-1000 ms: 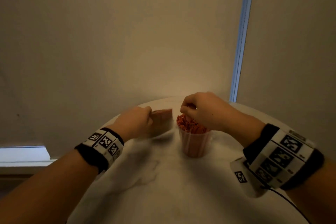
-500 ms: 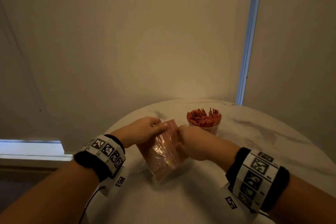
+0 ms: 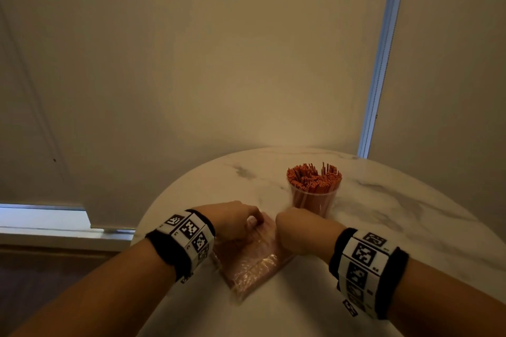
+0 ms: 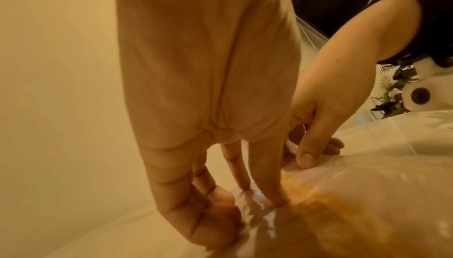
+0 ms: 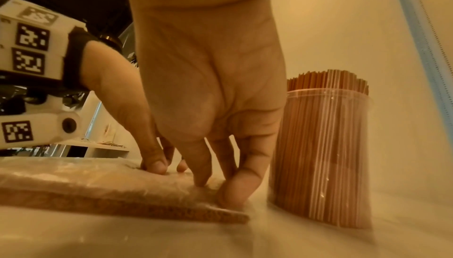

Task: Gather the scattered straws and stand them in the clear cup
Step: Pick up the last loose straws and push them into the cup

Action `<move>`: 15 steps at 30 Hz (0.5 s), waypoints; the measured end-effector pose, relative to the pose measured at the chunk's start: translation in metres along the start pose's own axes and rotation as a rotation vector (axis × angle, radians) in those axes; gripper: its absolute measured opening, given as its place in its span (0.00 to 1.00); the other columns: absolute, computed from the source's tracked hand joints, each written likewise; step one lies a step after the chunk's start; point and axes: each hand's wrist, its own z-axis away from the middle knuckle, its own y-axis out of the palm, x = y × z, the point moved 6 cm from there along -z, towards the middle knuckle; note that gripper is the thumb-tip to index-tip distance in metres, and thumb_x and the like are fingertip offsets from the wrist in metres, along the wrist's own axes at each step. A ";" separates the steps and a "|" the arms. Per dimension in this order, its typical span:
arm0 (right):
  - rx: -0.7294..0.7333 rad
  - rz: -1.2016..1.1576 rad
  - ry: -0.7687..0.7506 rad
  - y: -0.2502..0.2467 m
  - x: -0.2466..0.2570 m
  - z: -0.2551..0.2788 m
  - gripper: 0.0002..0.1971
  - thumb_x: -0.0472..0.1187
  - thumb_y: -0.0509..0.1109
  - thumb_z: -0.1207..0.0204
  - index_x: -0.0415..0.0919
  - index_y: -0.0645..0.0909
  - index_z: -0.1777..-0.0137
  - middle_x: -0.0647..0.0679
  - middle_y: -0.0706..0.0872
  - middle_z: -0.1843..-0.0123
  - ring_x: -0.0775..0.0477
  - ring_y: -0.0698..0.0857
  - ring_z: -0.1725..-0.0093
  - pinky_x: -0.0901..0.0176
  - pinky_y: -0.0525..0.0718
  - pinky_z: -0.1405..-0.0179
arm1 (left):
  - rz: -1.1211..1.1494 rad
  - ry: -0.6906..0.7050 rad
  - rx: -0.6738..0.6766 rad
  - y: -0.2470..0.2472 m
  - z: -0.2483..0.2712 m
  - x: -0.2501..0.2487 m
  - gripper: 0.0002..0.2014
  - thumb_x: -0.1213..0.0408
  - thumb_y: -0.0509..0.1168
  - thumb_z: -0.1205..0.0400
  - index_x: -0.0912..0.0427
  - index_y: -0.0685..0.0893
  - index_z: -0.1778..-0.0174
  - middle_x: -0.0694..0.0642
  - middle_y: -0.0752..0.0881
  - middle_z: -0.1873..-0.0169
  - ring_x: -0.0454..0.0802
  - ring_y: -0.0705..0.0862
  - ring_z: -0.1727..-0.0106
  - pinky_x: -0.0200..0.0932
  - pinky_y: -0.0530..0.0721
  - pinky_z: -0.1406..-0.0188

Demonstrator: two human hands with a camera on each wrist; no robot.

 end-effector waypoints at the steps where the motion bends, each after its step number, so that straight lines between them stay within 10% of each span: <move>1: -0.006 -0.007 0.007 0.001 0.000 -0.001 0.12 0.38 0.64 0.16 0.32 0.82 0.39 0.36 0.86 0.41 0.37 0.87 0.44 0.52 0.81 0.55 | 0.009 -0.005 0.008 0.001 -0.002 0.002 0.29 0.55 0.72 0.17 0.41 0.72 0.19 0.55 0.85 0.34 0.51 0.81 0.48 0.45 0.81 0.46; 7: -0.082 -0.122 -0.011 -0.003 0.004 -0.006 0.16 0.38 0.64 0.17 0.35 0.74 0.31 0.37 0.80 0.36 0.38 0.82 0.41 0.54 0.78 0.52 | 0.134 -0.043 0.116 0.003 -0.004 0.013 0.31 0.51 0.73 0.17 0.36 0.68 0.20 0.49 0.86 0.42 0.45 0.83 0.53 0.42 0.78 0.59; 15: -0.047 -0.082 -0.069 -0.013 0.007 -0.001 0.16 0.39 0.65 0.18 0.39 0.79 0.32 0.41 0.87 0.45 0.39 0.86 0.49 0.48 0.88 0.49 | 0.154 -0.068 0.147 0.001 -0.003 0.011 0.32 0.52 0.73 0.17 0.38 0.67 0.19 0.54 0.85 0.34 0.53 0.84 0.41 0.46 0.78 0.47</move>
